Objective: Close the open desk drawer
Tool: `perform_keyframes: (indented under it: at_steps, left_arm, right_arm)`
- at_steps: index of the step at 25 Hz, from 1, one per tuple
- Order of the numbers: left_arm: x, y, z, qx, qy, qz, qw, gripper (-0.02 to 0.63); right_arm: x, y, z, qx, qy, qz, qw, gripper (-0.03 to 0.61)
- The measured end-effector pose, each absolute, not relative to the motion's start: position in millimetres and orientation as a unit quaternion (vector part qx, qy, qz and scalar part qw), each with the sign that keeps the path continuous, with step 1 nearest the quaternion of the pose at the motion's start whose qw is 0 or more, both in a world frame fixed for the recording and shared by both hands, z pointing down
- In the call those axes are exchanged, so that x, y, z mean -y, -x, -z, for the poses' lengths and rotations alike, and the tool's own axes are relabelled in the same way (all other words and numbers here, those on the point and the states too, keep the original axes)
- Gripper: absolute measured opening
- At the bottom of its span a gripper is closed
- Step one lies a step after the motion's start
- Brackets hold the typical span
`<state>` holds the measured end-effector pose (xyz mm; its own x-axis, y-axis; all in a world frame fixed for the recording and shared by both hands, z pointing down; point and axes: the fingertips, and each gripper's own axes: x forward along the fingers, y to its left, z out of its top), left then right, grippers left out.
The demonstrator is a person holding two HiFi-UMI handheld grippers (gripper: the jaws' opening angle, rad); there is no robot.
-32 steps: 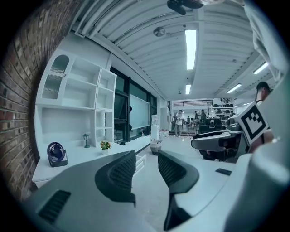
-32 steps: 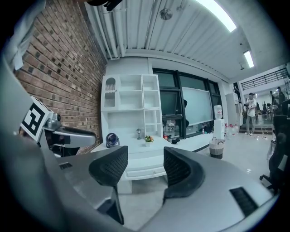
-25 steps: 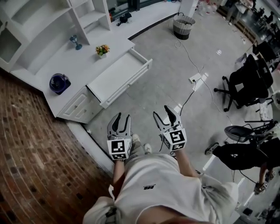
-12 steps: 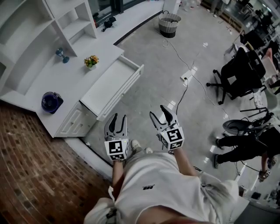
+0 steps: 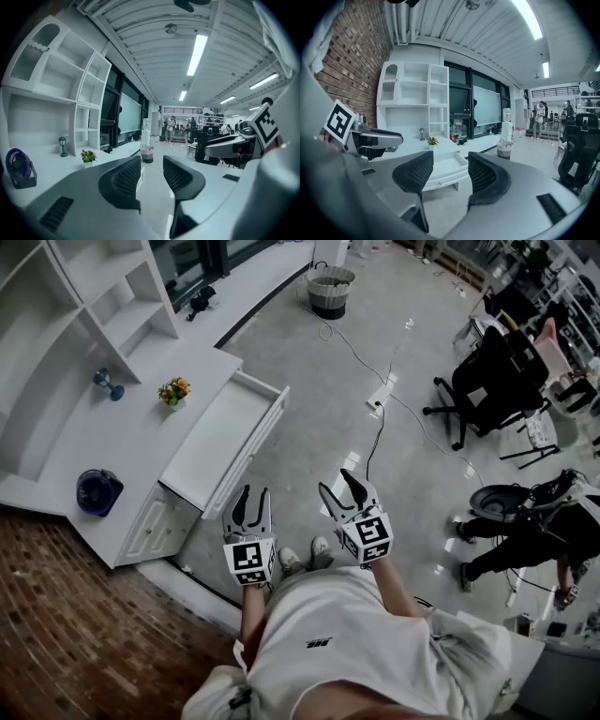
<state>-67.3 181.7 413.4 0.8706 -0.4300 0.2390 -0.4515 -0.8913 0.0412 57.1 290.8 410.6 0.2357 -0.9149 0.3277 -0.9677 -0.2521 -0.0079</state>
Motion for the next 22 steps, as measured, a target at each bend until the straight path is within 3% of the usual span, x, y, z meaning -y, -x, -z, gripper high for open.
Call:
perform_keyframes:
  at_steps: [11,22]
  left_arm:
    - [-152,43,-428,0.244,-0.960,-0.121,0.061,0.160]
    - [-117,-36,-427,0.274,-0.951,-0.129,0.065,0.155]
  right_arm:
    - [-252,-84,-419,0.621,-0.764,-0.141,0.101,0.233]
    - [-210,-174,-416,0.644,-0.746,-0.140,0.099,0.229]
